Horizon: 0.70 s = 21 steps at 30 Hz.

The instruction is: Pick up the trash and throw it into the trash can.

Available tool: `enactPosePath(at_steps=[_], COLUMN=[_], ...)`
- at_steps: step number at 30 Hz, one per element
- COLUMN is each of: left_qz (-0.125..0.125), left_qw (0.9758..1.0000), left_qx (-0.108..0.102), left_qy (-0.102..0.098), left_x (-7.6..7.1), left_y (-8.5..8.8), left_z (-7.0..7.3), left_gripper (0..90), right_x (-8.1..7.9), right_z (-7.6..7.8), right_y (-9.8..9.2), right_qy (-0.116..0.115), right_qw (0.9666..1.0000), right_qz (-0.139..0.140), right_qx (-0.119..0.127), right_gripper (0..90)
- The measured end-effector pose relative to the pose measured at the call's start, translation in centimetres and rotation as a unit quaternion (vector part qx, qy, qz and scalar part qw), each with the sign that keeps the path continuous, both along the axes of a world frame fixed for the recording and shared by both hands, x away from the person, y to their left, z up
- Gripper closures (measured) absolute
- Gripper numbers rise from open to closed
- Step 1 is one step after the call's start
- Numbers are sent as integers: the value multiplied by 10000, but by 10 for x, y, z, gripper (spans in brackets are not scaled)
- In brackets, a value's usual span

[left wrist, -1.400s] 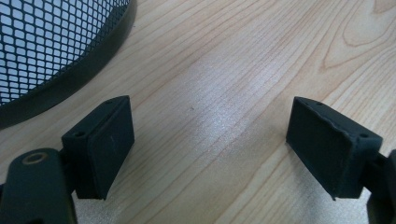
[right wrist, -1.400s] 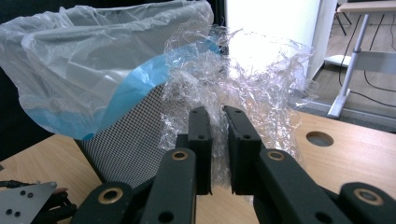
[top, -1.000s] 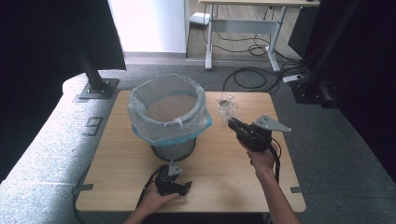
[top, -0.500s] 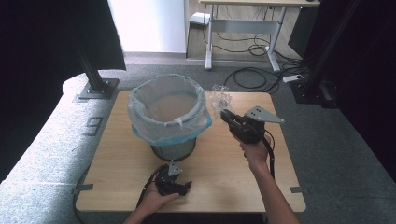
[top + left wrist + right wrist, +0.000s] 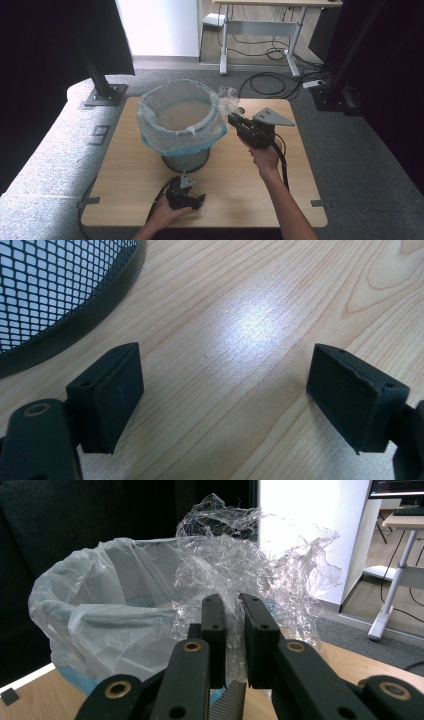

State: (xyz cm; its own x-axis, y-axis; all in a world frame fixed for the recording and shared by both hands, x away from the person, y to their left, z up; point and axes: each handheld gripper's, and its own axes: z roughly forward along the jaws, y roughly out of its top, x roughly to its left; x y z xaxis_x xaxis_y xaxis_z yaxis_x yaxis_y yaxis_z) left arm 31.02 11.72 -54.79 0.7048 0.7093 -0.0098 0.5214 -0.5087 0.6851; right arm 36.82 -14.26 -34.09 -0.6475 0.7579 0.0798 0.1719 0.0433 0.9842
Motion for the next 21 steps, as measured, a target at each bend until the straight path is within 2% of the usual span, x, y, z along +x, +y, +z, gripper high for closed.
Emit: enactPosePath(at_steps=[21], left_qz=[-1], left_qw=[10000], left_qx=[6], left_qy=[-5], left_x=[0], left_y=[0], left_z=[0], left_gripper=[150], right_x=[21], right_z=[15], right_y=[36], right_qy=[25], right_qw=[9999], right_qz=[169], right_qx=[2], right_gripper=[808])
